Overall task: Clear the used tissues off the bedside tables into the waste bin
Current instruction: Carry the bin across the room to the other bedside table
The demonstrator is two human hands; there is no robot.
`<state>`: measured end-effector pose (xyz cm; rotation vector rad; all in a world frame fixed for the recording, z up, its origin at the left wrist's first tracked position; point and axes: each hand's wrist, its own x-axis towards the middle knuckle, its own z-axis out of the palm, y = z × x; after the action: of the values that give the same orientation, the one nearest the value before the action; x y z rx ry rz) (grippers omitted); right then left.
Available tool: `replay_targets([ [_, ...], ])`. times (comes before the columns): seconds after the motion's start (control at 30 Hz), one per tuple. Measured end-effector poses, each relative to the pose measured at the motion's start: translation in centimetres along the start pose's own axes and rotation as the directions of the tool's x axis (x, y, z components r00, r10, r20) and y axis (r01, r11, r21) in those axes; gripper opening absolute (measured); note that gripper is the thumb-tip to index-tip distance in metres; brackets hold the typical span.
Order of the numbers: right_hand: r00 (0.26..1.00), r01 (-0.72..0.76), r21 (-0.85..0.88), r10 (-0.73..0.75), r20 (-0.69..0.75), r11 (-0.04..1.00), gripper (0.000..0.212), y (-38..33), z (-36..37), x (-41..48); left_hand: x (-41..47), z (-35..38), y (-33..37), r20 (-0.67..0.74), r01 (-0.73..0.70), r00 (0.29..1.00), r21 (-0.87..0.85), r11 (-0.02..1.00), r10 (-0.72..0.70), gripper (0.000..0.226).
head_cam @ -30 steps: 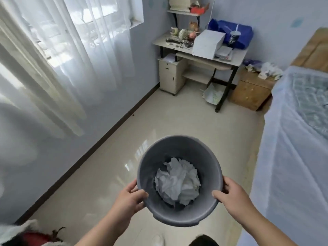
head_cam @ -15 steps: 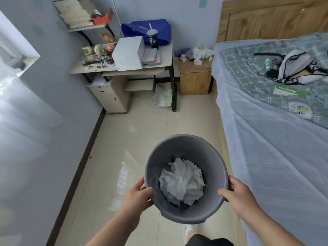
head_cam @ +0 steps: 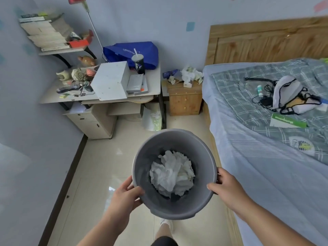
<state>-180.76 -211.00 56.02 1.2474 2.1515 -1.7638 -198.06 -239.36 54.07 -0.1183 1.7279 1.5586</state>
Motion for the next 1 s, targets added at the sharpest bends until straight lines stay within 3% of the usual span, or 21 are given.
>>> replay_targets([
  [0.23, 0.994, -0.103, 0.065, 0.106, -0.036, 0.992, 0.035, -4.7, -0.2, 8.1, 11.3, 0.2, 5.6, 0.114, 0.09, 0.989, 0.05, 0.995, -0.095, 0.064],
  [0.4, 0.977, -0.105, 0.14, 0.128, -0.168, 0.985, 0.037, -8.5, -5.1, 12.3, 18.3, 4.8, 14.5, 0.297, -0.01, 0.954, 0.159, 0.987, -0.039, 0.063],
  [0.57, 0.942, -0.099, 0.214, 0.161, -0.294, 0.972, 0.046, -9.6, -9.1, 17.5, 25.7, 10.7, 20.2, 0.372, -0.05, 0.928, 0.21, 0.977, -0.032, 0.062],
  [0.7, 0.937, -0.114, 0.267, 0.193, -0.291, 0.957, 0.04, -10.1, -11.5, 23.1, 31.3, 14.1, 22.8, 0.354, -0.005, 0.932, 0.231, 0.973, -0.079, 0.067],
  [0.8, 0.953, -0.152, 0.282, 0.216, -0.21, 0.947, 0.038, -11.3, -13.3, 28.9, 35.5, 16.0, 24.3, 0.294, 0.055, 0.948, 0.225, 0.973, -0.122, 0.069],
  [1.0, 0.988, -0.118, 0.167, 0.132, -0.077, 0.979, 0.032, -18.8, -18.2, 40.7, 41.8, 17.6, 28.9, 0.15, 0.095, 0.982, 0.134, 0.986, -0.115, 0.064],
])
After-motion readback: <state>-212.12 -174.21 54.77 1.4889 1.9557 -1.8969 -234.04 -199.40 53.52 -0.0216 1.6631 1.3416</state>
